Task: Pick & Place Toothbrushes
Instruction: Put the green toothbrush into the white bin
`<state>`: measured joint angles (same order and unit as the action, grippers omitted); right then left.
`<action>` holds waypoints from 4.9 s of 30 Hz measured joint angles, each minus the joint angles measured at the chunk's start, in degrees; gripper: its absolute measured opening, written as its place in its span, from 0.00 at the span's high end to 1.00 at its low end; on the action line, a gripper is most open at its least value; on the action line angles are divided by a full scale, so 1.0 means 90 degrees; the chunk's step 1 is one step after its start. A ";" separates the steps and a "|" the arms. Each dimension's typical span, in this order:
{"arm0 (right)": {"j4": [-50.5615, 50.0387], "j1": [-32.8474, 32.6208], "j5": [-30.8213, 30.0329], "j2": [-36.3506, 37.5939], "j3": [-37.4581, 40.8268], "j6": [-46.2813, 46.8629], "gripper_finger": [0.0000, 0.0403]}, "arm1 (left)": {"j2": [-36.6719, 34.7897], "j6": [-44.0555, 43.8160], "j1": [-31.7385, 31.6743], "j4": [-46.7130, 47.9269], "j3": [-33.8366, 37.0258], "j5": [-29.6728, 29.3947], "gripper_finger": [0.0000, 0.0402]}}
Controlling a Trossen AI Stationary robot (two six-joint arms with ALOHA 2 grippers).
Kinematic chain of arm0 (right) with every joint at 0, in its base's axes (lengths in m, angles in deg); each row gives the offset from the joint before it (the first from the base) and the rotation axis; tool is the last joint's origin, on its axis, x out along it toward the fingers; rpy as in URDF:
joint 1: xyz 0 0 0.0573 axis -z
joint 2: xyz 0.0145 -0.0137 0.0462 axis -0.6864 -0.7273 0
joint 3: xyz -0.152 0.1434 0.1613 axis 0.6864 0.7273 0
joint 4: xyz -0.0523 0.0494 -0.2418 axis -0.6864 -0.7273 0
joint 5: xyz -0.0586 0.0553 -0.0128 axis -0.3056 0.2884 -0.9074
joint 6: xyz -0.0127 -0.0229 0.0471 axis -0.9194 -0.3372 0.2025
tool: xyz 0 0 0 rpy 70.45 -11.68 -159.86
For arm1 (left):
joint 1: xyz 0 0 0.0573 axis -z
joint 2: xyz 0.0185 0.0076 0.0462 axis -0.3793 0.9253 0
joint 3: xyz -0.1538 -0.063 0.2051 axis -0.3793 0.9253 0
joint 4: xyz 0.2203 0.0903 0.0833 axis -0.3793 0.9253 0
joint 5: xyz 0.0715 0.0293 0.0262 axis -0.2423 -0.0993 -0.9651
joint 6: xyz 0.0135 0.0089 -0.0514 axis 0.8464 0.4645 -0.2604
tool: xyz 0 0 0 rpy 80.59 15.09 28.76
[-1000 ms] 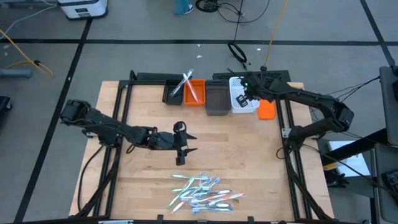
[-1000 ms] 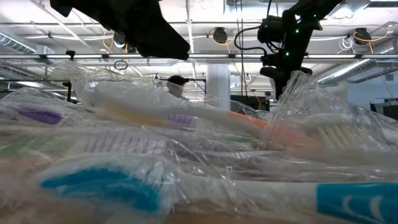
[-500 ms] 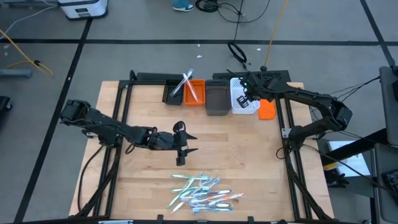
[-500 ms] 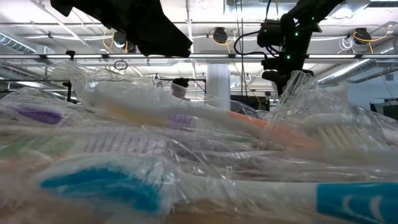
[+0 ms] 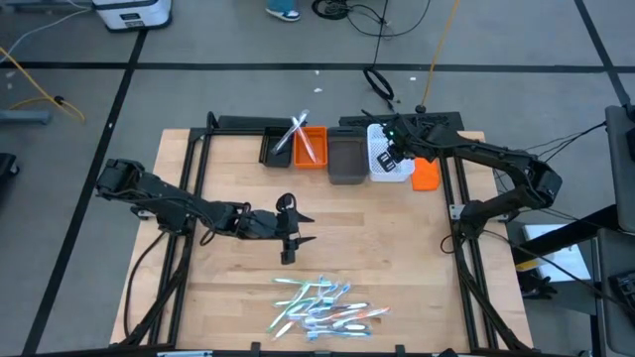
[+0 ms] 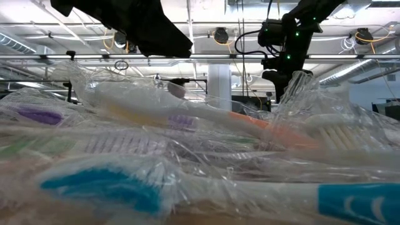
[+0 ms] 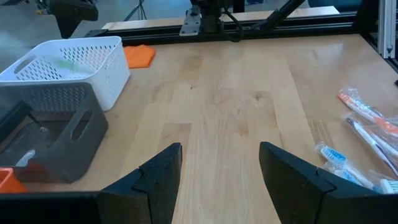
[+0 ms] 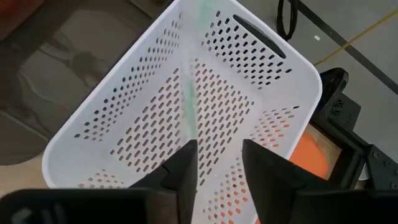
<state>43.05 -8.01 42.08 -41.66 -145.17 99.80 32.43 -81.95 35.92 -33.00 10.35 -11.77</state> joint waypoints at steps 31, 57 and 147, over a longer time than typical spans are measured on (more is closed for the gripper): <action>0.1145 -0.1509 0.1938 0.0056 0.0010 -0.0095 0.65 | 0.0000 -0.0560 0.0004 0.1603 0.0002 0.1571 0.46; 0.2862 -0.3982 0.1007 0.0051 0.0161 0.0053 0.65 | 0.1346 -0.1206 0.0840 0.2068 0.0003 0.1870 0.46; 0.7524 -0.4316 0.1346 0.0049 0.1377 -0.0803 0.65 | -0.0607 -0.0298 0.0513 -0.0777 0.0002 -0.1719 0.94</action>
<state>110.77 -46.85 54.20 -41.23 -132.78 92.58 26.97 -84.63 40.53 -39.99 10.37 -27.24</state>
